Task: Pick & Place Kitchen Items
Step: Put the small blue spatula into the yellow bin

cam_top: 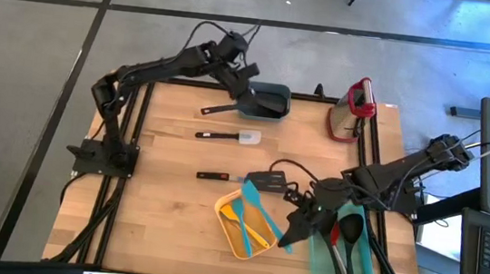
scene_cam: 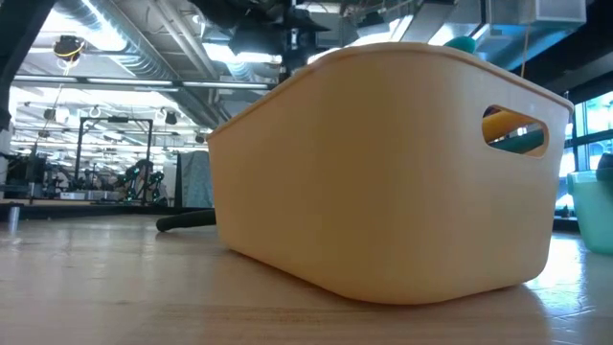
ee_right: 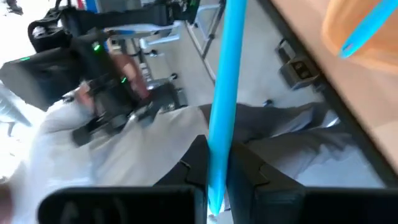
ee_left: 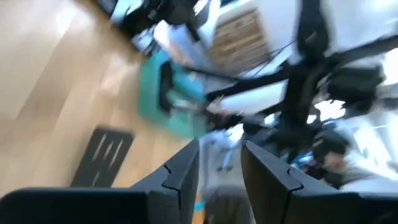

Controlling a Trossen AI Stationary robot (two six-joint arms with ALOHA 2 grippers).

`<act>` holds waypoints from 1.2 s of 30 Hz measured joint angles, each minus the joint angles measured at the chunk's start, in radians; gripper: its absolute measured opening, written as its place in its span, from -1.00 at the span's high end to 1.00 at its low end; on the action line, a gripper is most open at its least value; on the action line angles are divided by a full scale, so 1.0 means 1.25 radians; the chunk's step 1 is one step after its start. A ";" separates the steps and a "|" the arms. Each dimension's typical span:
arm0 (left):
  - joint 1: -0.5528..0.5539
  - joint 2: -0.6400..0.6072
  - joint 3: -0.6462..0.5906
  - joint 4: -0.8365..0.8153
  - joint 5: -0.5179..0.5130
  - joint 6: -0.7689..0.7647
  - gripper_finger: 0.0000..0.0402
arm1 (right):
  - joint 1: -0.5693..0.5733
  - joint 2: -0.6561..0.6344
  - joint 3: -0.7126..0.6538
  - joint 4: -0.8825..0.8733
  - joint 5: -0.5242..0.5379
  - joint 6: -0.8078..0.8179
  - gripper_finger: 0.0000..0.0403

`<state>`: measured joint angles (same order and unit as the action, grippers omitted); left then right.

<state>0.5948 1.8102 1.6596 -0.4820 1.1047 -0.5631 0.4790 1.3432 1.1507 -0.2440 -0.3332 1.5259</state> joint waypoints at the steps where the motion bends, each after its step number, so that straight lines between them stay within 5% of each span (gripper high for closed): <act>1: -0.006 -0.007 0.000 -0.057 -0.017 0.044 0.45 | 0.008 0.003 0.001 0.009 -0.002 0.012 0.86; 6: -0.039 -0.056 0.000 -0.319 -0.156 0.242 0.52 | 0.038 0.038 0.000 0.010 -0.043 0.048 0.86; 10: -0.083 -0.081 -0.001 -0.408 -0.283 0.304 0.56 | 0.042 0.090 0.000 0.069 -0.100 0.051 0.86; 17: -0.179 -0.106 -0.001 -0.379 -0.407 0.189 0.61 | 0.013 0.105 -0.020 0.130 -0.098 0.056 0.86; 22: -0.269 -0.144 -0.013 -0.332 -0.535 0.100 0.64 | 0.041 0.105 -0.111 0.332 -0.033 0.136 0.86; 28: -0.355 -0.271 -0.223 -0.003 -0.608 -0.080 0.69 | 0.061 0.104 -0.279 0.612 0.021 0.215 0.86; 33: -0.432 -0.384 -0.530 0.503 -0.714 -0.324 0.72 | 0.063 0.085 -0.344 0.650 0.032 0.225 0.86; 36: -0.480 -0.408 -0.678 0.802 -0.854 -0.437 0.72 | 0.047 0.065 -0.378 0.651 0.005 0.201 0.86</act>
<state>-0.0057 1.3004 0.8121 0.5204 0.0376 -1.1097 0.5384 1.4243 0.6776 0.5694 -0.3272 1.7771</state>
